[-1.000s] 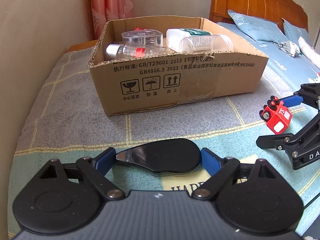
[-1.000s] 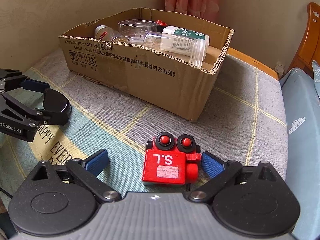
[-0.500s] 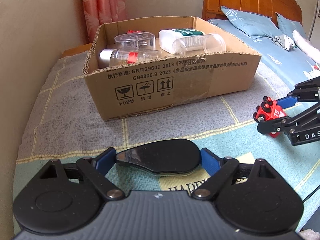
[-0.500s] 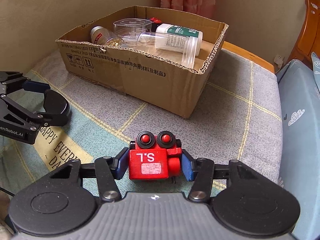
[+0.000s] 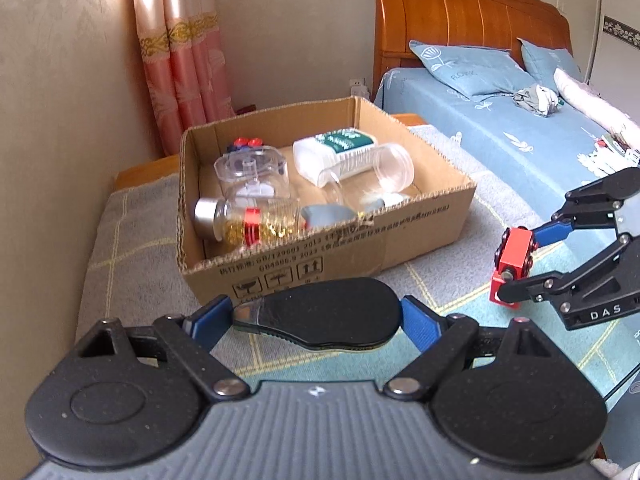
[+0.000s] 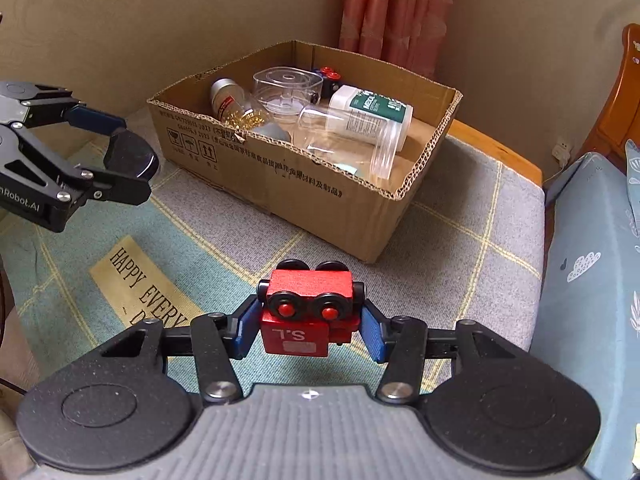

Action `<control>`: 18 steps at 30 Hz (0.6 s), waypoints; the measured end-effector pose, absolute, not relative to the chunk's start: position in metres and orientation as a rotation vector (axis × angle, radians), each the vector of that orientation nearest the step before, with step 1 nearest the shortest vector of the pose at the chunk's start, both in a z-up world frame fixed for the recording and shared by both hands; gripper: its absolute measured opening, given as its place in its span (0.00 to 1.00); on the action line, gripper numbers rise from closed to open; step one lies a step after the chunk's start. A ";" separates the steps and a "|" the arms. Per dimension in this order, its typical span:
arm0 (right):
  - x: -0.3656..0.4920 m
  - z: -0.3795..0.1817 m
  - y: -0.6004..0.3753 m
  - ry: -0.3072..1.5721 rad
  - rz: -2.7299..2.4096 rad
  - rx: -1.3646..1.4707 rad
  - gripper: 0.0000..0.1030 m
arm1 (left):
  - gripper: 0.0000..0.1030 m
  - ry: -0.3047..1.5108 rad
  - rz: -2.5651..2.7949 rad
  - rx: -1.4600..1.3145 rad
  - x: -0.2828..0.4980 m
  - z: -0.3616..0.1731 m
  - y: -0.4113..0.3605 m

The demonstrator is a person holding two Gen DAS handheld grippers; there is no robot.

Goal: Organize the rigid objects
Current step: 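Drop black oval case into box with left tool while right tool lifts train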

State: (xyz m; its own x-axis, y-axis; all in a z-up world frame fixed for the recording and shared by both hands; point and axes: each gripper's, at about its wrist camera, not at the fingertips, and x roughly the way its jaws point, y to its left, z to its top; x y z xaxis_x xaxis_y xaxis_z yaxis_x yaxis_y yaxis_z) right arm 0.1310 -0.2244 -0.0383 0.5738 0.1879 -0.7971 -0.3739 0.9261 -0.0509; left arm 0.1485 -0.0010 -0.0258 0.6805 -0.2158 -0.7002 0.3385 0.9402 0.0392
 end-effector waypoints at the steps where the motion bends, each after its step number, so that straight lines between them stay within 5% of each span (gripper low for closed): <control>1: 0.131 -0.035 -0.225 0.897 0.335 -0.219 0.56 | 0.87 0.745 -0.317 0.177 0.152 -0.021 -0.003; 18: 0.144 0.024 -0.237 0.761 0.286 -0.247 0.56 | 0.89 0.632 -0.326 0.163 0.252 0.014 -0.034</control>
